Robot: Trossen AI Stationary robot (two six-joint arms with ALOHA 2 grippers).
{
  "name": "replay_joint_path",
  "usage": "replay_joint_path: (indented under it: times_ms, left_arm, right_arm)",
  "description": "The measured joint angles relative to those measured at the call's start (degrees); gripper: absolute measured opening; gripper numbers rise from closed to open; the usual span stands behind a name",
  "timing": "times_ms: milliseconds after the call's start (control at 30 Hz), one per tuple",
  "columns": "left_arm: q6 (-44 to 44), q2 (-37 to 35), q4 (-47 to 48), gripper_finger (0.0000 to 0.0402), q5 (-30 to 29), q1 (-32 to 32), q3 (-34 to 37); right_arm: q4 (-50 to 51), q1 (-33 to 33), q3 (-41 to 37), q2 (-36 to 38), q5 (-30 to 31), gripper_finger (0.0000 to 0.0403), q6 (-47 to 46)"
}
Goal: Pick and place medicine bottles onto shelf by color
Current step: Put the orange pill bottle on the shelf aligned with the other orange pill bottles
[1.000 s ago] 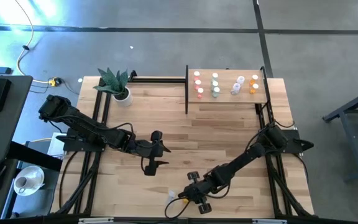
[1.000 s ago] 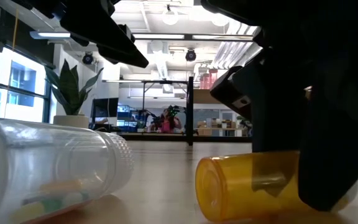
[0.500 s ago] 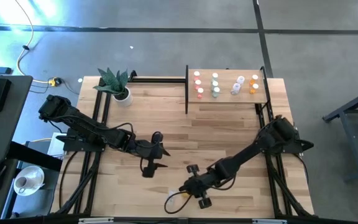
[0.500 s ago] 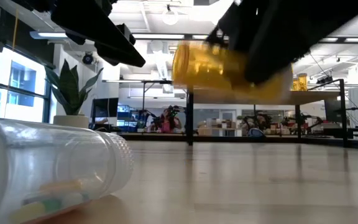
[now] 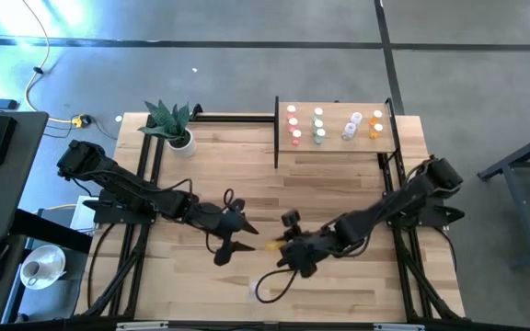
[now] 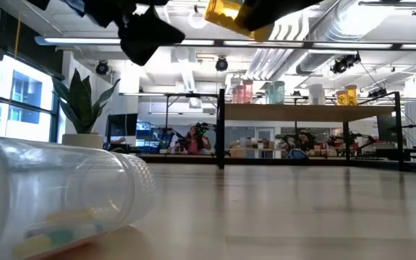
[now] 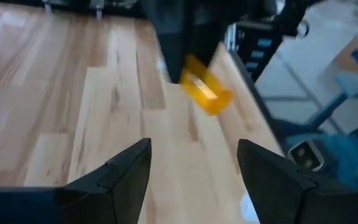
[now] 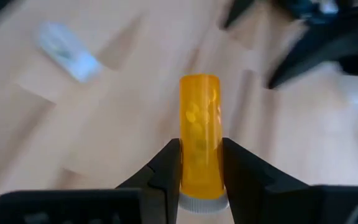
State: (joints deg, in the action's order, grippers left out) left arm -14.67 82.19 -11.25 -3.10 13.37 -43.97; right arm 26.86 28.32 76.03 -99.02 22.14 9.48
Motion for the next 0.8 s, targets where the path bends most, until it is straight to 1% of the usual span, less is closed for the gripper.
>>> replay_joint_path:
  times_ms: [100, 167, 400, 467, 600, 700, 800]
  left_arm:
    - [-2.8, 0.0, -1.9, 0.0229, 0.1, -0.9, 0.0]
    - [-4.7, 0.0, -3.0, 0.0229, 0.1, -2.0, 0.0]
    - [-8.2, 0.0, -4.1, 0.0229, 2.9, -5.3, 0.0]
    - [-8.2, 0.0, -5.2, 0.0229, 3.2, -5.6, 0.0]
    - [-8.2, 0.0, -8.3, 0.0229, 6.3, -6.0, 0.0]
    - [-8.4, 0.0, -9.9, 0.0229, 7.2, -6.2, 0.0]
    - [-10.3, 0.0, -9.6, 0.0229, 7.5, -7.3, -0.4]
  right_arm:
    - [1.8, -0.3, 0.0, 1.1, 4.6, 0.0087, 5.2]
    - [2.5, -0.3, 0.0, 1.2, 8.9, 0.0087, 10.0]
    - [2.4, 1.1, 0.0, 1.2, 31.7, 0.0087, 34.1]
    - [1.3, 1.4, 0.0, 1.2, 36.8, 0.0087, 41.6]
    - [-1.4, 1.7, 0.0, 1.2, 40.3, 0.0087, 52.3]
    - [-2.1, 2.1, 0.0, 1.2, 40.3, 0.0087, 58.3]
    - [-2.6, 2.6, 0.0, 1.2, 40.4, 0.0087, 61.3]
